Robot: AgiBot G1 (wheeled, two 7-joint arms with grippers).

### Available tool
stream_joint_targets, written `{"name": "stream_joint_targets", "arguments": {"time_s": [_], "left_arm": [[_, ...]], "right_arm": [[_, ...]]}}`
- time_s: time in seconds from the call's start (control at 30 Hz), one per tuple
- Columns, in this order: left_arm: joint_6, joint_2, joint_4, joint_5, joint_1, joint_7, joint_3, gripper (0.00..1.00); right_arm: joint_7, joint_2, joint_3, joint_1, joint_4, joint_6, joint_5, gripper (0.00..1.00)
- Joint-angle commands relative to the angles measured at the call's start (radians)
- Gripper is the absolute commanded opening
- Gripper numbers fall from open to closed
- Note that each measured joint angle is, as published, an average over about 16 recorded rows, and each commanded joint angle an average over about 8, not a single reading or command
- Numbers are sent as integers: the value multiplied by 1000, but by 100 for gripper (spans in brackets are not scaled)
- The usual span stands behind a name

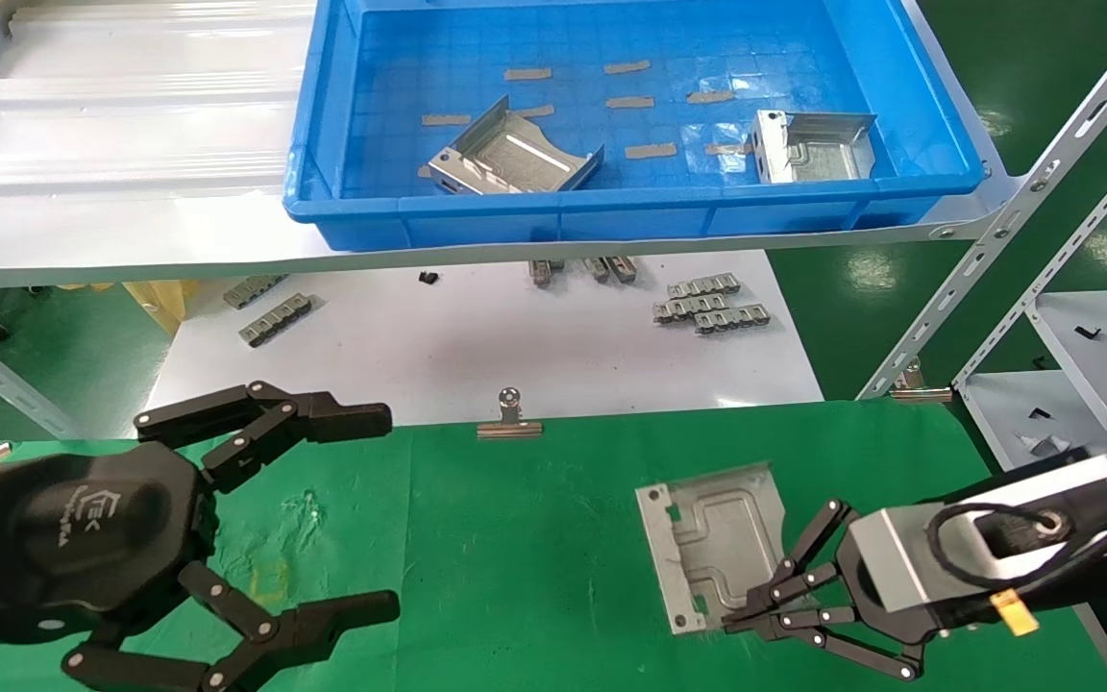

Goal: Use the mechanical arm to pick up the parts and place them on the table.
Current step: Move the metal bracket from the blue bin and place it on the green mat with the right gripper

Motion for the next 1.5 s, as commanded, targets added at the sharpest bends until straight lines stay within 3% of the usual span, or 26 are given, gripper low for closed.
{"name": "stream_joint_targets", "arguments": {"time_s": [0.03,0.37,0.83,1.0,1.1,1.27,1.33,1.37,1.5], "left_arm": [[0,0,0,0,0,0,0,100],[0,0,0,0,0,0,0,100],[0,0,0,0,0,0,0,100],[0,0,0,0,0,0,0,100],[0,0,0,0,0,0,0,100],[0,0,0,0,0,0,0,100],[0,0,0,0,0,0,0,100],[0,0,0,0,0,0,0,100],[0,0,0,0,0,0,0,100]], "right_arm": [[-49,-20,-21,-18,-52,5,-12,0],[-285,-129,-40,-97,-342,70,-58,0],[-392,-227,-24,-112,-585,144,-44,0],[-407,-242,-16,-115,-613,147,-34,7],[-410,-246,-16,-111,-621,130,-32,21],[-418,-251,-16,-101,-634,108,-32,76],[-424,-254,-17,-98,-637,102,-34,93],[-427,-255,-18,-97,-639,100,-36,99],[-442,-260,-24,-95,-645,92,-44,100]]}}
